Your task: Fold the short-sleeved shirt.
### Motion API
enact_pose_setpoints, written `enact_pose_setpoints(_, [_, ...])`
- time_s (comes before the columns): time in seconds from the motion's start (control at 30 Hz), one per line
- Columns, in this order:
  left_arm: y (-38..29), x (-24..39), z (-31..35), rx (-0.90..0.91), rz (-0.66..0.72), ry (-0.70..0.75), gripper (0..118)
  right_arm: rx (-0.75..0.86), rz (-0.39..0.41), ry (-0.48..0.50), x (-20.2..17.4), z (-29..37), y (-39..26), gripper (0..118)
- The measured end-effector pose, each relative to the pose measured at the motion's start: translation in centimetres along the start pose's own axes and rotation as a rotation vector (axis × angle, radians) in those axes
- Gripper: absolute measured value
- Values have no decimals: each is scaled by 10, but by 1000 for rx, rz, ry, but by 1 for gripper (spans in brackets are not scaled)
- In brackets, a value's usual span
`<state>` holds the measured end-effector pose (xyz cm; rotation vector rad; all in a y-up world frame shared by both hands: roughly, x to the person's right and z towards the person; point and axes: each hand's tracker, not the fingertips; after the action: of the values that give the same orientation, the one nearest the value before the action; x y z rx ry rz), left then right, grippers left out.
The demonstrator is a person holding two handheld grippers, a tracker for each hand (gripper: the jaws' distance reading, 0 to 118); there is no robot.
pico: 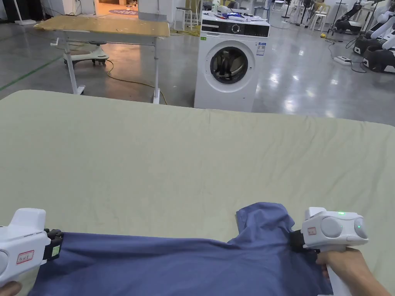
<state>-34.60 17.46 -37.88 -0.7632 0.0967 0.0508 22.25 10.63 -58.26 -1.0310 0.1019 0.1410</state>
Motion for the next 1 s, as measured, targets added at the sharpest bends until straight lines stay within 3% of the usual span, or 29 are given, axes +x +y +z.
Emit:
enact_pose_setpoints(0.07, [-2, -1, 0, -2, 1, 7, 0, 17, 14, -2, -7, 6, -3, 14])
enact_pose_setpoints(0.1, [-3, 1, -1, -5, 4, 8, 0, 22, 26, 3, -9, 7, -6, 2])
enact_pose_setpoints(0.17, [-4, 1, 1, 2, 10, 14, 0, 40, 78, -23, -12, 14, -9, 1])
enact_pose_setpoints(0.3, [-2, 1, 15, 36, 1, 8, 0, 133, 10, 9, -5, 49, -15, 1])
enact_pose_setpoints(0.67, [-17, -33, 82, 156, 39, -87, 0, 337, 5, 50, 10, 192, -80, 1])
enact_pose_setpoints(0.83, [-52, -39, 114, 160, 35, -130, 0, 347, -3, 65, 12, 229, -139, 1])
enact_pose_setpoints(1.0, [-104, -47, 130, 107, 60, -141, 0, 250, -2, 65, 12, 234, -201, 1])
